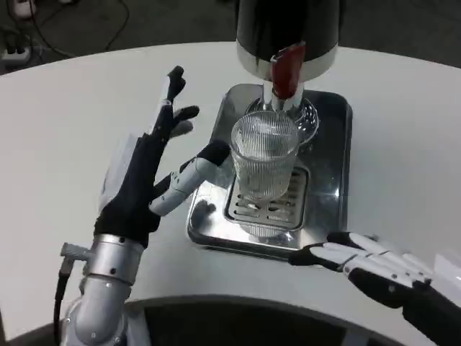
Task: Grasp the cup under the faucet to collect the drink, then remove the cup.
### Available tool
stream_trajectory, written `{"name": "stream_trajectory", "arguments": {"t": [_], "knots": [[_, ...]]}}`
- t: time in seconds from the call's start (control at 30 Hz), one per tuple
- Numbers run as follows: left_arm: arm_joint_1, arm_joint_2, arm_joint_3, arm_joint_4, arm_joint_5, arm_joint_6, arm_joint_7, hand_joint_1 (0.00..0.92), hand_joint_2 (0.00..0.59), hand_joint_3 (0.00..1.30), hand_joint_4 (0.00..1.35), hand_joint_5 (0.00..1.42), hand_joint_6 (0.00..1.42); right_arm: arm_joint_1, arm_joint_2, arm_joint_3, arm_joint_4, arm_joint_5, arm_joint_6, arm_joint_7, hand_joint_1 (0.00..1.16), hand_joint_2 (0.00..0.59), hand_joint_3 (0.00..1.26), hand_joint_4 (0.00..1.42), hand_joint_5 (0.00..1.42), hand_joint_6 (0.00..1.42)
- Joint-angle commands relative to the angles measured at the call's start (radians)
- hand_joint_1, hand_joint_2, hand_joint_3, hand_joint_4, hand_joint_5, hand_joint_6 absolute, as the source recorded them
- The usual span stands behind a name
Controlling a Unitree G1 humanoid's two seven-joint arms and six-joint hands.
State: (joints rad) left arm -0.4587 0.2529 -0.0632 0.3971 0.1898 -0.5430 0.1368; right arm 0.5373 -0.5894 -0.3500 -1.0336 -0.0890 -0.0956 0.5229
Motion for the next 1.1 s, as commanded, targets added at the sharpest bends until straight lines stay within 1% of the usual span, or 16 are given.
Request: {"name": "stream_trajectory", "arguments": {"t": [0.03,0.2,0.27,0.37,0.47,0.57,0.8,0.97,1.1], "knots": [[0.047,-0.008,0.027,-0.132,-0.083,0.064,-0.081,0.139,0.061,0.03,0.03,0.2,0.25,-0.007,0.003,0.01,-0.014,-0.002,0.006,-0.006,0.55,0.446,0.17,0.12,0.04,0.0],[0.053,-0.007,0.049,-0.238,-0.175,0.109,-0.177,0.146,0.076,0.07,0.06,0.18,0.19,-0.019,0.003,0.018,-0.014,-0.006,0.013,-0.005,0.56,0.446,0.17,0.12,0.04,0.0],[0.039,-0.004,0.055,-0.243,-0.201,0.123,-0.216,0.147,0.078,0.09,0.06,0.19,0.16,-0.021,0.004,0.021,-0.014,-0.007,0.014,-0.006,0.56,0.446,0.17,0.12,0.04,0.0],[0.013,0.001,0.063,-0.246,-0.24,0.143,-0.276,0.148,0.078,0.1,0.07,0.19,0.16,-0.022,0.007,0.026,-0.014,-0.009,0.013,-0.007,0.56,0.446,0.17,0.12,0.04,0.0],[-0.018,0.004,0.059,-0.253,-0.265,0.159,-0.342,0.148,0.079,0.11,0.07,0.19,0.17,-0.022,0.01,0.03,-0.014,-0.011,0.01,-0.008,0.56,0.446,0.17,0.12,0.04,0.0],[-0.063,-0.002,0.052,-0.254,-0.274,0.179,-0.386,0.148,0.079,0.11,0.07,0.19,0.17,-0.021,0.012,0.032,-0.014,-0.012,0.01,-0.008,0.56,0.446,0.17,0.12,0.04,0.0],[-0.178,-0.02,0.047,-0.26,-0.275,0.238,-0.422,0.142,0.082,0.11,0.07,0.19,0.17,-0.022,0.019,0.041,-0.014,-0.014,0.014,-0.009,0.56,0.446,0.17,0.12,0.04,0.0],[-0.209,-0.035,0.045,-0.253,-0.274,0.258,-0.434,0.138,0.083,0.11,0.07,0.19,0.17,-0.023,0.023,0.044,-0.014,-0.016,0.013,-0.008,0.56,0.446,0.17,0.12,0.04,0.0],[-0.219,-0.055,0.038,-0.257,-0.286,0.28,-0.454,0.136,0.083,0.11,0.07,0.19,0.17,-0.022,0.028,0.039,-0.014,-0.015,0.014,-0.007,0.56,0.446,0.17,0.12,0.04,0.0]]}}
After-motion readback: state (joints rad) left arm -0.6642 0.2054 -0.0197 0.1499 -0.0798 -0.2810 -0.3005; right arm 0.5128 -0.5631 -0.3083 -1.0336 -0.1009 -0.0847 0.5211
